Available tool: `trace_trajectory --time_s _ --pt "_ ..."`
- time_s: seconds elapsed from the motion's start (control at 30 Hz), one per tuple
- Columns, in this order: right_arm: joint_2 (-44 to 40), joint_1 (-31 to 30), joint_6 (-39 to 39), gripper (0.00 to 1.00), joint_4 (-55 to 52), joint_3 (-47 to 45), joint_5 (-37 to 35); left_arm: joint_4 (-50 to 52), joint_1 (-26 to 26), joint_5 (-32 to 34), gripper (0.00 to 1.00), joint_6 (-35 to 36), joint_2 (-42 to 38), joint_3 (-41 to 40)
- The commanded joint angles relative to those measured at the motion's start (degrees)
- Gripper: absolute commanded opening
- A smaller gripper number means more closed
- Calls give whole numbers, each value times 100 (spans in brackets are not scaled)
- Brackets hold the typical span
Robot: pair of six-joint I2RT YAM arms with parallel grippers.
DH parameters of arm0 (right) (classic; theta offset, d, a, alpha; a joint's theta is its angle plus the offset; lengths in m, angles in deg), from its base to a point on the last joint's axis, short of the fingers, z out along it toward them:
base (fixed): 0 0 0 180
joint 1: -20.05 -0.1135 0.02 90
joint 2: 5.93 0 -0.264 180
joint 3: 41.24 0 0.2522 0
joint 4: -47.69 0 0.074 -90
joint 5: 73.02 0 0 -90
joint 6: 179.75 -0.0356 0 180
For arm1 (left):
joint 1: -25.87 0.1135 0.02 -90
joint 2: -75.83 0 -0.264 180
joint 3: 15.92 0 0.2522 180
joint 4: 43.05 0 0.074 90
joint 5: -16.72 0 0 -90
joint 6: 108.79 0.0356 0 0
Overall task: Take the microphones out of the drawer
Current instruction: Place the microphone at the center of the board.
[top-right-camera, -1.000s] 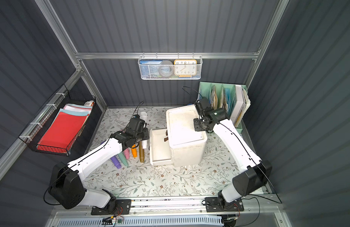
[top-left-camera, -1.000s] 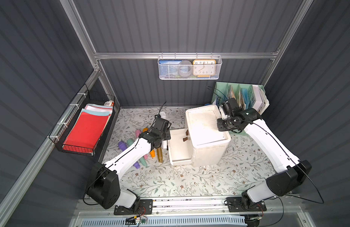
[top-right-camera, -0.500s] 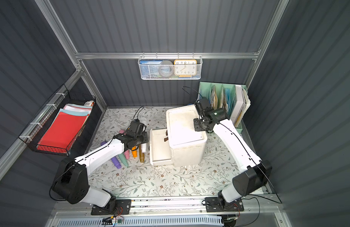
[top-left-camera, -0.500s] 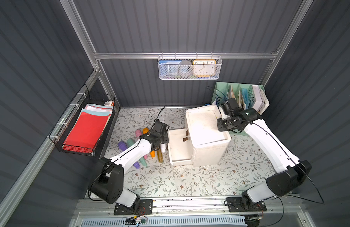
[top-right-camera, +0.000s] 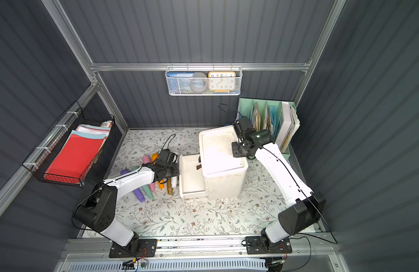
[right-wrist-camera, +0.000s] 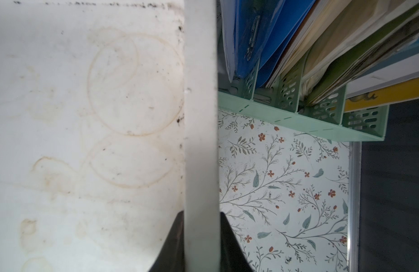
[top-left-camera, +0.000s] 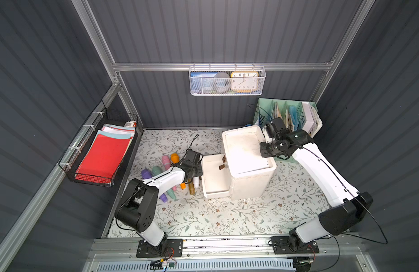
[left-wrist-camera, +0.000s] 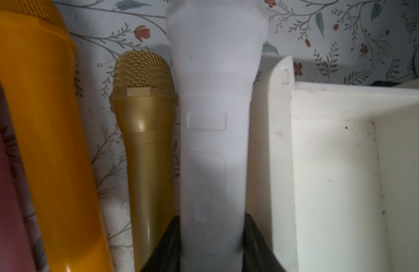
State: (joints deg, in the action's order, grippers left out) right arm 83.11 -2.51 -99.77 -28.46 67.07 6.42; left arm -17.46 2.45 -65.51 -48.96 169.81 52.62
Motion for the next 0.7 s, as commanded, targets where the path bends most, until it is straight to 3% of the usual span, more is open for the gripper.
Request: trace_trajectory --time_s 0.0,0.53,0.67 --pt "981 -87 27 0 -820 -683 187 -146 39 -90 8 76 132 -43" --pt "1069 -86 44 0 -845 -604 213 21 101 56 12 64 515 -21" --pt "1070 -86 45 0 -850 -593 206 60 101 58 18 51 602 11"
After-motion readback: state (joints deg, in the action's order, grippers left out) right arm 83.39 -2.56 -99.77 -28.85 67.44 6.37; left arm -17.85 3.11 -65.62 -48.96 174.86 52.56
